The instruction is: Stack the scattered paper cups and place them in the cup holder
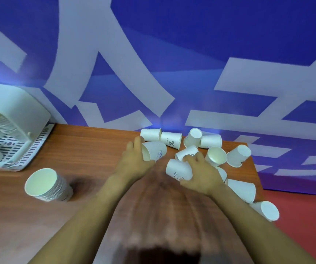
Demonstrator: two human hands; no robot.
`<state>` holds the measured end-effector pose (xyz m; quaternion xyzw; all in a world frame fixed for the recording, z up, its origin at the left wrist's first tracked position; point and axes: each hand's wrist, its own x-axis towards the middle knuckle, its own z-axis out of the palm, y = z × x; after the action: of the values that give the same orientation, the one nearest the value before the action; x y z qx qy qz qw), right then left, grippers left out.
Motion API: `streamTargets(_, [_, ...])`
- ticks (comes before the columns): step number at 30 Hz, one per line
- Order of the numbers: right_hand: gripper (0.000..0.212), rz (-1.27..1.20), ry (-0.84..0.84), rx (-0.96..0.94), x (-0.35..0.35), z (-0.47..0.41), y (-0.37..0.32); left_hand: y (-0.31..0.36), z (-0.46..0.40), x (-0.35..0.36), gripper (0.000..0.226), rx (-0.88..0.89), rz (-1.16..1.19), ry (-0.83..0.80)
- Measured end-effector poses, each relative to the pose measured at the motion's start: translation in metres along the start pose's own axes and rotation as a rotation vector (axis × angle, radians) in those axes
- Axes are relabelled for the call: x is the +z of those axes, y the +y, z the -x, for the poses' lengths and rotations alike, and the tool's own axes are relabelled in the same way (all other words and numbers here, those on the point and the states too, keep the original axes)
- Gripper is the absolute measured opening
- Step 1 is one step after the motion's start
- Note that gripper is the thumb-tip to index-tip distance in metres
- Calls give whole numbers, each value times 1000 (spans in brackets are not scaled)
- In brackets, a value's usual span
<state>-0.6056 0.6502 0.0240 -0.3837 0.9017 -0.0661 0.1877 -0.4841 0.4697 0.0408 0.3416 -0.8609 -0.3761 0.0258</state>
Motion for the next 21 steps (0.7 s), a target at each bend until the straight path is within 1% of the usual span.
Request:
streamTargets(6, [61, -164, 87, 33, -12, 24, -47, -9, 42, -57, 68, 120, -75, 83])
streamTargets(9, [62, -202, 144, 50, -12, 35, -75, -23, 53, -80, 70, 178, -120, 90])
streamTargets(13, [63, -295, 210, 106, -11, 41, -124, -55, 65, -117, 72, 241, -138, 73])
streamTargets(17, [69, -307, 270, 121, -5, 38, -187, -99, 72, -159, 72, 267, -132, 76])
streamTargets(21, [63, -287, 256, 132, 6, 37, -240, -131, 72, -198, 72, 303, -113, 88])
